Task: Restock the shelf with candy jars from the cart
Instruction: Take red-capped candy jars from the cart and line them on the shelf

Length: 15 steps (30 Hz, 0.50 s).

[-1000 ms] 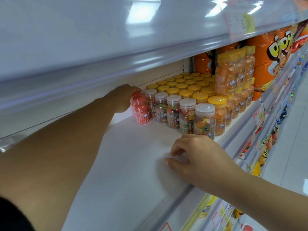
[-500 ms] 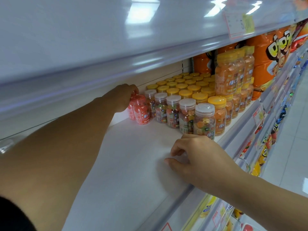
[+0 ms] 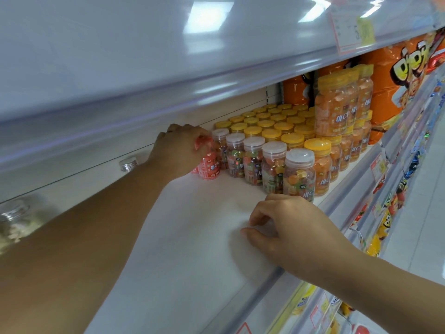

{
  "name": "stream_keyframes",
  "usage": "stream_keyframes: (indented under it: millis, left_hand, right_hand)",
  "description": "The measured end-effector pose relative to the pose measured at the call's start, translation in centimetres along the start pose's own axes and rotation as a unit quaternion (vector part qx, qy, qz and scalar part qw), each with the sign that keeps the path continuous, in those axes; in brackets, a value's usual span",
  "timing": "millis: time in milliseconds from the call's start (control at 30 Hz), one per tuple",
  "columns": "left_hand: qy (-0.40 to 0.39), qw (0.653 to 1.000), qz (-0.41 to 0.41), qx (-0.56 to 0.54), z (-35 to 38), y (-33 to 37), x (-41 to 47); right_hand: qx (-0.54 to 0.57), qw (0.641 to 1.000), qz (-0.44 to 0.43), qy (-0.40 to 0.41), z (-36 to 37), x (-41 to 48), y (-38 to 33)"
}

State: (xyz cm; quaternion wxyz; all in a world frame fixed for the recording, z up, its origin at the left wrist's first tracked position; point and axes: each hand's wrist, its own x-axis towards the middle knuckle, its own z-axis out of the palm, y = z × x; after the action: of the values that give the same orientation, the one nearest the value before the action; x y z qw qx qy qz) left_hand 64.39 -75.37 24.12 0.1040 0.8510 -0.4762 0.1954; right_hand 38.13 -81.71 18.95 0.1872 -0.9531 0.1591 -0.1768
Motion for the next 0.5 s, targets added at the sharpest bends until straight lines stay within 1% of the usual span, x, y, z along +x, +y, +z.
stream_keyframes:
  millis: [67, 167, 333, 433, 500]
  left_hand:
    - [0.003, 1.000, 0.002, 0.018, 0.24, -0.07, -0.06]
    - [0.013, 1.000, 0.008, 0.011, 0.56, -0.27, 0.12]
    - [0.006, 1.000, 0.005, 0.016, 0.57, -0.25, 0.25]
    - [0.004, 1.000, -0.004, 0.030, 0.29, -0.16, 0.30]
    - [0.017, 0.999, -0.016, 0.040, 0.03, 0.49, 0.64]
  right_hand:
    - [0.000, 1.000, 0.000, -0.001, -0.02, -0.03, -0.04]
    - [-0.001, 1.000, 0.002, 0.000, -0.02, -0.03, -0.12]
    - [-0.003, 1.000, 0.002, -0.005, -0.11, -0.11, -0.20]
    - [-0.001, 1.000, 0.002, -0.005, -0.10, -0.10, -0.23]
    - [-0.001, 1.000, 0.002, -0.003, -0.06, -0.14, -0.20]
